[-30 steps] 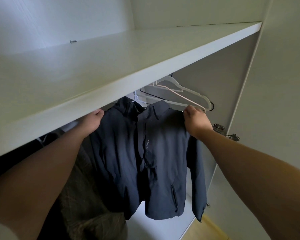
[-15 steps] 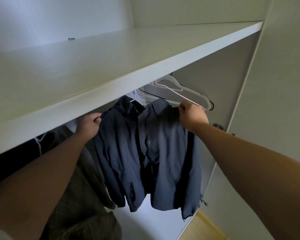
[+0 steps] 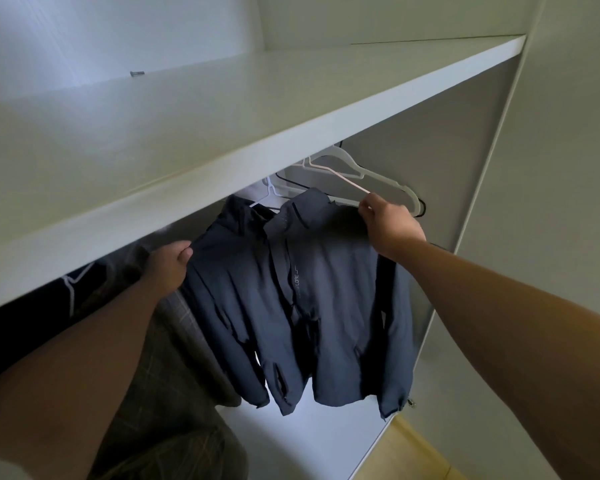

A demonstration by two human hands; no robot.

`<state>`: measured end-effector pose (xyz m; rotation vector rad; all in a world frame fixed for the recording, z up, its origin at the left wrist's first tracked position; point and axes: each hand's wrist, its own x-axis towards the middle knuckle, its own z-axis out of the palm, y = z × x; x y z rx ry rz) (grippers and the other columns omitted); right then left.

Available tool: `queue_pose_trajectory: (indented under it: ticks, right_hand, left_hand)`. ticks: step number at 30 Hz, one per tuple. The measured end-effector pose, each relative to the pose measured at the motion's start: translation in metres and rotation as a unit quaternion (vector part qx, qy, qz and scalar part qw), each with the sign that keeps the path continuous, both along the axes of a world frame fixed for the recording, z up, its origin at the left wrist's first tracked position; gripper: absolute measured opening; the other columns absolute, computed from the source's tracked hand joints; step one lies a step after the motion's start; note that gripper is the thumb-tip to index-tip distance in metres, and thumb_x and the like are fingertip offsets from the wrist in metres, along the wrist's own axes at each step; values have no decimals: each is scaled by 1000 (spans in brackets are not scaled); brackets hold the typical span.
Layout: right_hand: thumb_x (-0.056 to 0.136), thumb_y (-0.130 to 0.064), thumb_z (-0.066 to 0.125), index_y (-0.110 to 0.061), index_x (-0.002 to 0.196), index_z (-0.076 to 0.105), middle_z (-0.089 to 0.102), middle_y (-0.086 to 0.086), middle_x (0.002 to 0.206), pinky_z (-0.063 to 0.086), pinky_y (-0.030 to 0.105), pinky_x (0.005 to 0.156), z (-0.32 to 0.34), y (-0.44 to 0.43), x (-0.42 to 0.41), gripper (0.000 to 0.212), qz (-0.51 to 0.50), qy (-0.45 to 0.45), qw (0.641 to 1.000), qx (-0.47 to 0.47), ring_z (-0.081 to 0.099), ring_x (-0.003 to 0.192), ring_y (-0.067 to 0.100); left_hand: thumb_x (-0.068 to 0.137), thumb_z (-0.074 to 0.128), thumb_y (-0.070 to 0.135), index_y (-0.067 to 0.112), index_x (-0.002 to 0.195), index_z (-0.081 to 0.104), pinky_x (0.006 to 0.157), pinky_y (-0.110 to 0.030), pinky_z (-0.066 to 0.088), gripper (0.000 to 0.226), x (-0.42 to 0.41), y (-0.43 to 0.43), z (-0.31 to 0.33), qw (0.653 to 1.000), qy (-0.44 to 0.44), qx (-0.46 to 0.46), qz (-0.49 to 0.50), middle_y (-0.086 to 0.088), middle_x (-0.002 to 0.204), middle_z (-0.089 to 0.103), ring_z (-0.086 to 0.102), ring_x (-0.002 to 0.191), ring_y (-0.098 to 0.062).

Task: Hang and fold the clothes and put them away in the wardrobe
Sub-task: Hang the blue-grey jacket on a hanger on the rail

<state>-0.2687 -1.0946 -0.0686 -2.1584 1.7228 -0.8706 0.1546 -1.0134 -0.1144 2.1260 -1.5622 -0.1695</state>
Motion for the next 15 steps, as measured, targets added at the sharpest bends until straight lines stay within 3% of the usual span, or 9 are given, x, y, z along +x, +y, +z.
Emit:
queue_pose_trajectory:
  ticks: [3, 5, 7, 10, 12, 15]
  right_hand:
    - [103, -35, 41, -27, 101, 49, 55, 5, 91, 39, 36, 70, 0, -1, -1, 11, 8, 3, 1000, 5, 50, 81, 34]
    - [102, -28, 43, -24, 110, 50, 60, 11, 103, 42, 38, 74, 2, -1, -2, 11, 15, 4, 1000, 13, 52, 90, 35]
    - [97, -17, 49, -25, 118, 50, 61, 11, 110, 45, 37, 78, 4, -1, -5, 22, 22, 13, 999, 33, 55, 96, 35]
    - [82, -4, 54, -29, 120, 47, 59, 1, 102, 42, 44, 92, 5, 2, -10, 46, 9, 73, 996, 50, 55, 92, 30]
    - [78, 1, 55, -25, 117, 48, 54, 0, 93, 43, 39, 84, 5, 2, -11, 47, 9, 63, 996, 59, 54, 87, 29]
    - [78, 5, 56, -16, 117, 54, 52, 5, 88, 47, 35, 70, 6, 3, -10, 44, 21, 63, 995, 71, 58, 89, 34]
  left_hand:
    - [106, 47, 12, -4, 134, 59, 102, -43, 42, 34, -3, -3, 1, 1000, 11, 19, 22, -28, 134, 60, 54, 125, -44]
    - [100, 51, 5, -2, 122, 65, 98, -43, 46, 27, -7, -7, 8, 999, 20, 25, 25, -26, 124, 65, 58, 119, -42]
    - [91, 53, -1, 2, 103, 69, 83, -40, 49, 20, -14, -10, 16, 1000, 13, 21, 12, -21, 103, 69, 64, 103, -37]
    - [85, 55, -5, 10, 107, 71, 77, -31, 45, 31, -23, -10, 26, 1000, 6, -4, -7, -10, 99, 69, 61, 94, -26]
    - [84, 56, -6, 11, 103, 70, 75, -30, 45, 29, -26, -9, 29, 1000, -10, -3, -6, -10, 96, 68, 61, 91, -27]
    - [83, 58, -9, 8, 79, 59, 66, -31, 42, 17, -24, -4, 29, 999, -35, 8, 5, -10, 78, 61, 58, 83, -28]
